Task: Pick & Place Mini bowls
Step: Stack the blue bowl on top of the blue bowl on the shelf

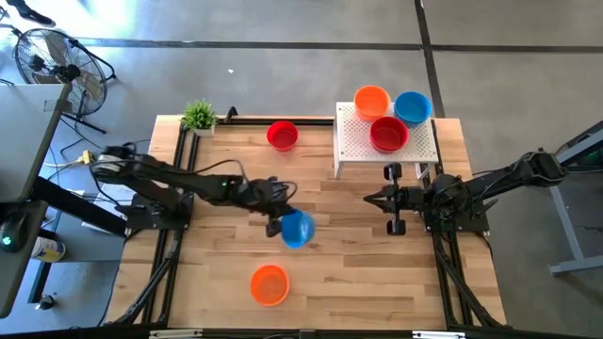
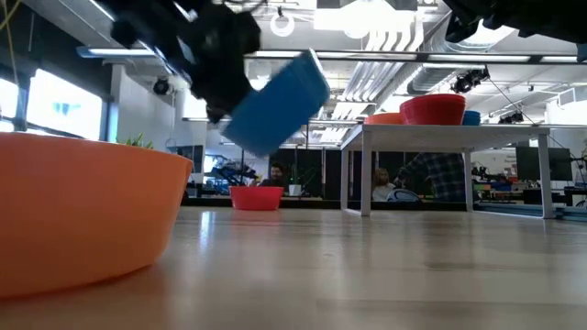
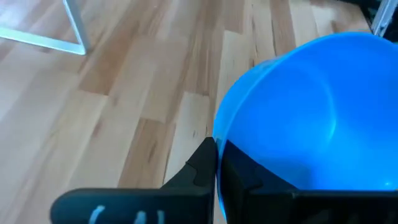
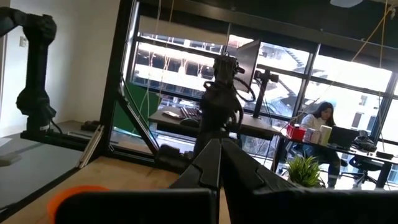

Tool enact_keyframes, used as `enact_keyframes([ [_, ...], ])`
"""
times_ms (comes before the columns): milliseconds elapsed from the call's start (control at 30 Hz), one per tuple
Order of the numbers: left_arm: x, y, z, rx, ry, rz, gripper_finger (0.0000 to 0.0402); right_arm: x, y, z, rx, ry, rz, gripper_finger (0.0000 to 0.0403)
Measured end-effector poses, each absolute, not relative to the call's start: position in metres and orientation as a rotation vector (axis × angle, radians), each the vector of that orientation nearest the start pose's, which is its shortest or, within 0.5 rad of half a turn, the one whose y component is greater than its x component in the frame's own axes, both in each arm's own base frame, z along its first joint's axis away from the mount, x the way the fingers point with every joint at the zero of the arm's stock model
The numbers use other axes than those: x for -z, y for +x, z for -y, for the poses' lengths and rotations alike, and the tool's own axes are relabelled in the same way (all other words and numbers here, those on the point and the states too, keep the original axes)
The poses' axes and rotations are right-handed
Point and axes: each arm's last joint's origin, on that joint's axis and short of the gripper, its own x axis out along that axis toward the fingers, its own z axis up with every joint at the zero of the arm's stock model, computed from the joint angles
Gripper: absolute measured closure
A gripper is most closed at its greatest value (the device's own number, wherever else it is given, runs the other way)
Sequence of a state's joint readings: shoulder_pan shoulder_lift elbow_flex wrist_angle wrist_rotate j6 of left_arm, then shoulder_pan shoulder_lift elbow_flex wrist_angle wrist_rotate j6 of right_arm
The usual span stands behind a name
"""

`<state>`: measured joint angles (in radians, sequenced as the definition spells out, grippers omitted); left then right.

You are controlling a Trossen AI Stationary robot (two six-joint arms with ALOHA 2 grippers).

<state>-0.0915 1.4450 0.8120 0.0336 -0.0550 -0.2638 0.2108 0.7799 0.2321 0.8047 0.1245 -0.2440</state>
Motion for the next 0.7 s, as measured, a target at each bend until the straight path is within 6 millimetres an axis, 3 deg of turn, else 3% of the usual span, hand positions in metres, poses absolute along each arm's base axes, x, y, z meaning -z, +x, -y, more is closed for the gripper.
enact_keyframes([
  [167, -0.186, 0.321, 0.01, -0.041, -0.252, -0.592, 0.04, -0.237, 0.163, -0.031, -0.054, -0.2, 0.262, 0.0403],
  [367, -0.164, 0.332, 0.002, -0.076, -0.276, -0.597, 0.04, -0.237, 0.163, -0.031, -0.052, -0.2, 0.261, 0.0403],
  [700, -0.152, 0.339, 0.0, -0.105, -0.305, -0.585, 0.0399, -0.237, 0.163, -0.031, -0.051, -0.2, 0.26, 0.0403],
])
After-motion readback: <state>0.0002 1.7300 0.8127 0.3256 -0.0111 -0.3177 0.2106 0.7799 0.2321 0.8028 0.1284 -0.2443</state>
